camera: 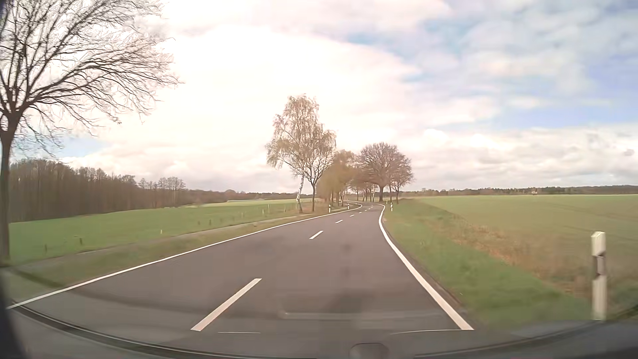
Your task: Follow the waypoints while adhering to traffic rules and regulations
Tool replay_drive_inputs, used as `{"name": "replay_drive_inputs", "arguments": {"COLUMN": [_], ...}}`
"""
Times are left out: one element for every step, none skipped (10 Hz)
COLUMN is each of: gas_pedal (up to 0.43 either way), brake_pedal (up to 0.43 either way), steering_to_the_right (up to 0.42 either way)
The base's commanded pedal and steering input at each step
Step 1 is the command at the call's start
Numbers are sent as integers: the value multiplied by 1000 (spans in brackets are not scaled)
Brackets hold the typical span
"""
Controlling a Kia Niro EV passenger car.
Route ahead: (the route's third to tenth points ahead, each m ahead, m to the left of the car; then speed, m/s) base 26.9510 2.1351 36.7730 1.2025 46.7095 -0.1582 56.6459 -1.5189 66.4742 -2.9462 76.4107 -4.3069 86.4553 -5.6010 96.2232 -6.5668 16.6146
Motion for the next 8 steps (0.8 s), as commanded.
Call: {"name": "replay_drive_inputs", "arguments": {"gas_pedal": [118,118,118,118,118,118,118,118], "brake_pedal": [0,0,0,0,0,0,0,0], "steering_to_the_right": [23,21,17,16,16,16,16,16]}}
